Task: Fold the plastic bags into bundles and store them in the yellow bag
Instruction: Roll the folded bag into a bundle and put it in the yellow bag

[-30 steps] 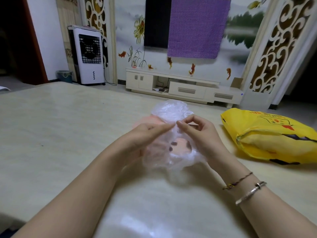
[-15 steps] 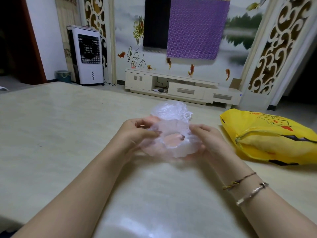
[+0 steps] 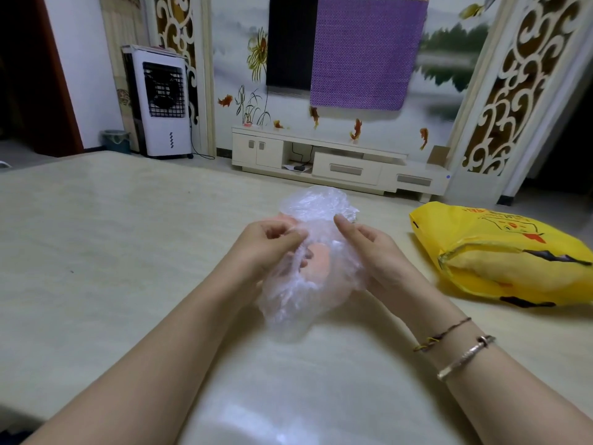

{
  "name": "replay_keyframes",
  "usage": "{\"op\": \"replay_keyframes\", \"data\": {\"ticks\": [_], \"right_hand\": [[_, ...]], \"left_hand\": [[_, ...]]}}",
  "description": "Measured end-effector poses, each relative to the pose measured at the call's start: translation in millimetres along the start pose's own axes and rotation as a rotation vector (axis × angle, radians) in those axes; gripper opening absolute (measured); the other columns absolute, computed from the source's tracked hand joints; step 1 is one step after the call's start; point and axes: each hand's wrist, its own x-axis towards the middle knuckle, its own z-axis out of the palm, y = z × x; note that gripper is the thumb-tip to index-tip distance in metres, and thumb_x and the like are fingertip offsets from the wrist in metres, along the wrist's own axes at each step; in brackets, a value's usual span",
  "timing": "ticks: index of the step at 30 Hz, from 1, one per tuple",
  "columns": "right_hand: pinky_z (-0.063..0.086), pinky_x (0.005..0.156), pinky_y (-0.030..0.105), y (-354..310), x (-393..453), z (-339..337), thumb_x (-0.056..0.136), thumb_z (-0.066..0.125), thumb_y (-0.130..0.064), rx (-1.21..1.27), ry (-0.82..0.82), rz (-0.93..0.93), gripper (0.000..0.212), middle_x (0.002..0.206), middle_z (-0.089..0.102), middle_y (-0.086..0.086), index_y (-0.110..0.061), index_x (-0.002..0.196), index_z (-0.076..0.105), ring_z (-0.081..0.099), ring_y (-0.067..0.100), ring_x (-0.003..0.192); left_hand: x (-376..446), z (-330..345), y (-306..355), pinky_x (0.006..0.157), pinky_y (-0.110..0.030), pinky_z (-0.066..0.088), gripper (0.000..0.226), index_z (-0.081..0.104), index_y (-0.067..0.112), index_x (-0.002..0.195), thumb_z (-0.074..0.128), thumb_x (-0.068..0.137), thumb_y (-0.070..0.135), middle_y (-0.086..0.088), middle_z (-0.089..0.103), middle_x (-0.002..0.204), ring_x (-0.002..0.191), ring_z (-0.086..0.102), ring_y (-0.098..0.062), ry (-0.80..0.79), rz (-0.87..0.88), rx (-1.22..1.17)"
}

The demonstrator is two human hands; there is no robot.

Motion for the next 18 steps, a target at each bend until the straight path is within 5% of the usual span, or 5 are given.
{"op": "replay_keyframes", "data": {"ticks": [3, 7, 10, 13, 18], "right_hand": [[0.037, 0.038, 0.018, 4.4, -0.6, -7.2, 0.088, 0.067, -0.024, -0.012, 0.015, 0.038, 0.014, 0.054, 0.048, -0.001, -0.012, 0.094, 0.065, 0.040, 0.008, 0.039], [0.038, 0.038, 0.016, 4.5, 2.8, -19.6, 0.093, 0.060, -0.011, -0.026, 0.076, 0.017, 0.009, 0.054, 0.046, 0.002, -0.007, 0.093, 0.068, 0.038, 0.008, 0.036], [0.043, 0.045, 0.023, 3.5, 4.7, -20.8, 0.097, 0.053, -0.034, -0.010, 0.035, 0.110, 0.031, 0.055, 0.051, -0.001, -0.007, 0.099, 0.069, 0.048, 0.013, 0.047], [0.042, 0.059, 0.030, 2.7, 3.7, -18.2, 0.076, 0.057, -0.067, -0.017, -0.051, 0.204, 0.067, 0.080, 0.058, 0.013, -0.007, 0.103, 0.068, 0.054, 0.027, 0.074], [0.045, 0.052, 0.025, 5.9, 7.1, -16.1, 0.088, 0.069, -0.020, -0.076, 0.158, 0.026, 0.012, 0.080, 0.062, 0.011, -0.011, 0.083, 0.063, 0.057, 0.021, 0.060]], "left_hand": [[6.5, -7.6, 0.0, 0.050, -0.018, 0.047, 0.019, 0.068, 0.009, 0.075, 0.064, 0.092, 0.017, -0.005, 0.064, 0.058, 0.045, 0.059, -0.011, 0.168, 0.049, 0.001], [9.5, -9.8, -2.7, 0.064, -0.027, 0.045, 0.025, 0.068, 0.017, 0.065, 0.067, 0.090, 0.023, -0.005, 0.063, 0.066, 0.064, 0.057, -0.020, 0.184, 0.079, 0.063], [6.3, -7.7, -1.8, 0.059, -0.022, 0.042, 0.020, 0.069, 0.018, 0.071, 0.067, 0.090, 0.025, -0.002, 0.062, 0.068, 0.063, 0.053, -0.017, 0.126, 0.106, 0.113], [4.6, -5.1, -0.5, 0.053, -0.016, 0.039, 0.016, 0.071, 0.017, 0.076, 0.067, 0.090, 0.026, -0.001, 0.060, 0.067, 0.061, 0.050, -0.012, 0.062, 0.143, 0.144], [-0.5, -4.8, 1.6, 0.068, -0.022, 0.050, 0.029, 0.070, 0.008, 0.102, 0.067, 0.087, 0.033, -0.003, 0.068, 0.095, 0.080, 0.064, -0.011, -0.090, -0.029, 0.116]]}}
